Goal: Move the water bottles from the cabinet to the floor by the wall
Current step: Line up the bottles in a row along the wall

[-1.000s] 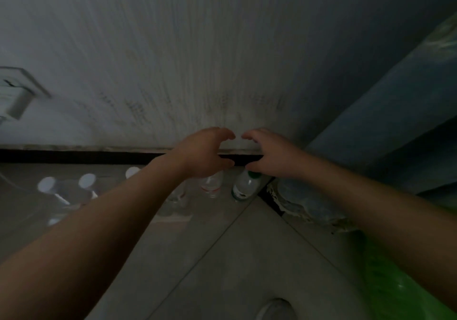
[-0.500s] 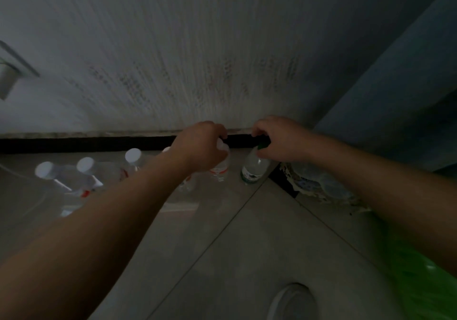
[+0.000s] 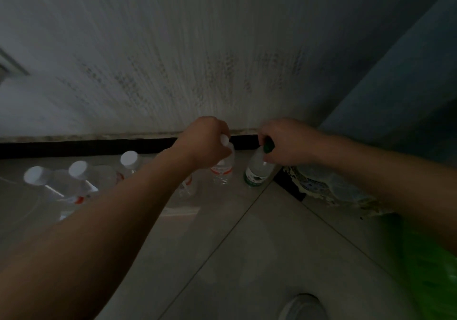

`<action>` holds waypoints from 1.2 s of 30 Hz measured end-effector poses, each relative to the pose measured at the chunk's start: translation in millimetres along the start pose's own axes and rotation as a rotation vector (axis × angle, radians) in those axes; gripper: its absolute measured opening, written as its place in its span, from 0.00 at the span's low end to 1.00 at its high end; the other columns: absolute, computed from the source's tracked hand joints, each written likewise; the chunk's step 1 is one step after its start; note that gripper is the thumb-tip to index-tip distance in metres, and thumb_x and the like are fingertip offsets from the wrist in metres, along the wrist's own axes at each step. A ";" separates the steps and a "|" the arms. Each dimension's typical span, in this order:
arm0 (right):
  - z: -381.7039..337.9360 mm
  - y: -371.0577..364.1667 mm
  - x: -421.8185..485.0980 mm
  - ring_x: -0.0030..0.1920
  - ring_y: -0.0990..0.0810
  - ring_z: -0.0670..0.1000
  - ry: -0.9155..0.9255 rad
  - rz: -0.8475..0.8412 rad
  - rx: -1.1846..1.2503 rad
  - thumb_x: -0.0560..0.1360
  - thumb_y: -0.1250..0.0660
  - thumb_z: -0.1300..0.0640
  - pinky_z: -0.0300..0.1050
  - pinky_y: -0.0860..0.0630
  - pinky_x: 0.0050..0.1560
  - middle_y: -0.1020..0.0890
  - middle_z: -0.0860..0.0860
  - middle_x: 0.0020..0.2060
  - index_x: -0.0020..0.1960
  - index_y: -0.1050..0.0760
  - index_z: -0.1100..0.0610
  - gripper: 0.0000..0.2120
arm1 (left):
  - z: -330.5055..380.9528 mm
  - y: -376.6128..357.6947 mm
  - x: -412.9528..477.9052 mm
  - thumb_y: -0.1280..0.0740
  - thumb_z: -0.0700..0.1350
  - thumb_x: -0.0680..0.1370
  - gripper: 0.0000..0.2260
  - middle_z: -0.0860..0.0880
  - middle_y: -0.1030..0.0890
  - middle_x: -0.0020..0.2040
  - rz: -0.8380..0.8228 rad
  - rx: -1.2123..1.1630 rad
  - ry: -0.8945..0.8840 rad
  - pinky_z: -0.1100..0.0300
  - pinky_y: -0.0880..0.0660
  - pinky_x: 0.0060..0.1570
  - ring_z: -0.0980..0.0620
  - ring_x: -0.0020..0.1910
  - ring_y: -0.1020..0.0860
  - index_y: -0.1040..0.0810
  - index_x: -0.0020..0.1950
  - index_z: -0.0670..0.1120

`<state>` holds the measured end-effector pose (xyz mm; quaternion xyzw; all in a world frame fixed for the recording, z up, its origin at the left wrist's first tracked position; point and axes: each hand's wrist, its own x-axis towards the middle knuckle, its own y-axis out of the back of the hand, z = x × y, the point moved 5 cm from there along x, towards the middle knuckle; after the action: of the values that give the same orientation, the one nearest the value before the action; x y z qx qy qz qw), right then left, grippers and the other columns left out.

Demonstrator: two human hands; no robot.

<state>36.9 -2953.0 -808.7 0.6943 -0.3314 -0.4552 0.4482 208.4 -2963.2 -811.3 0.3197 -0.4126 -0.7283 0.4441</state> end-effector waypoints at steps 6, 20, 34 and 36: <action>3.1 4.7 1.5 0.46 0.26 0.49 0.003 0.005 -0.010 0.69 0.27 0.50 0.43 0.28 0.42 0.22 0.51 0.49 0.57 0.23 0.53 0.18 | 11.8 -5.2 10.8 0.27 0.45 0.72 0.09 0.46 0.19 0.46 -0.008 -0.007 -0.014 0.58 0.28 0.41 0.49 0.44 0.23 0.17 0.50 0.44; 13.7 24.1 10.2 0.49 0.25 0.51 -0.064 0.109 0.026 0.70 0.27 0.54 0.41 0.31 0.44 0.21 0.53 0.53 0.56 0.22 0.55 0.16 | 24.5 -8.6 29.5 0.25 0.45 0.71 0.09 0.48 0.20 0.43 0.021 -0.049 -0.050 0.62 0.33 0.40 0.51 0.44 0.23 0.17 0.48 0.43; 19.5 26.3 27.8 0.52 0.23 0.55 -0.103 0.224 0.119 0.69 0.27 0.55 0.47 0.25 0.49 0.22 0.55 0.53 0.56 0.22 0.57 0.17 | 24.7 -5.1 50.8 0.26 0.45 0.72 0.11 0.42 0.20 0.50 0.132 -0.067 -0.024 0.62 0.36 0.42 0.46 0.51 0.22 0.18 0.51 0.41; 22.0 26.4 30.4 0.52 0.23 0.55 -0.115 0.221 0.123 0.68 0.28 0.56 0.47 0.25 0.50 0.22 0.55 0.54 0.56 0.22 0.56 0.17 | 23.0 -5.3 53.1 0.26 0.45 0.72 0.12 0.43 0.20 0.50 0.146 -0.074 -0.026 0.62 0.36 0.43 0.46 0.51 0.22 0.18 0.52 0.42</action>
<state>26.2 -2996.5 -798.6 0.6525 -0.4586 -0.4209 0.4323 165.9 -3002.9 -810.8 0.2624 -0.4132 -0.7128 0.5023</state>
